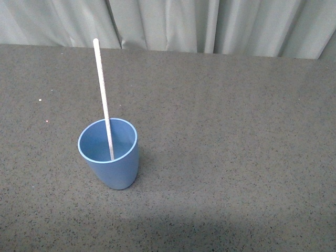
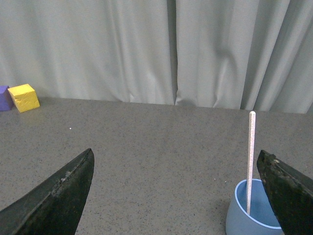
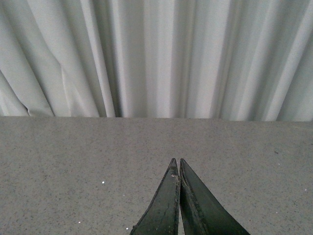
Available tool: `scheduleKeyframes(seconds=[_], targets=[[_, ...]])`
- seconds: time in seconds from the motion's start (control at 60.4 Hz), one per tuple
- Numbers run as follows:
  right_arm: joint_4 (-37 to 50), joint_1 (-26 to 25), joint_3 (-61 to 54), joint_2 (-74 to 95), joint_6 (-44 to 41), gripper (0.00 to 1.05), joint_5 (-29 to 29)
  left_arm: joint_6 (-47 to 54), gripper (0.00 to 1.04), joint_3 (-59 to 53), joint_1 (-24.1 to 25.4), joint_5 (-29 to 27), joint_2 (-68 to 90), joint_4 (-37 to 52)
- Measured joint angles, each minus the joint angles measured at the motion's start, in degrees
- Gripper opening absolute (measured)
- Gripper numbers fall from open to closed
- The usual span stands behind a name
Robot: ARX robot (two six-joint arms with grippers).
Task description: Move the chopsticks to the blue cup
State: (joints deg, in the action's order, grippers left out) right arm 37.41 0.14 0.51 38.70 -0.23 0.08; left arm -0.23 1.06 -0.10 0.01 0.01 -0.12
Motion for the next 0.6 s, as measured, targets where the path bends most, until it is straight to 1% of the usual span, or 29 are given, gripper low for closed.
scheduleKeyframes(seconds=[0.315,0.596], targets=[[-11.3,0.0,-0.26,-12.5,0.0,0.01,0.0,-0.02,0.98,0.0,0.0,-0.02,0.0,0.0],[-18.16,0.0,-0.26,-19.71,0.0,0.01,0.0,0.0,0.98,0.0,0.0,-0.02,0.0,0.0]])
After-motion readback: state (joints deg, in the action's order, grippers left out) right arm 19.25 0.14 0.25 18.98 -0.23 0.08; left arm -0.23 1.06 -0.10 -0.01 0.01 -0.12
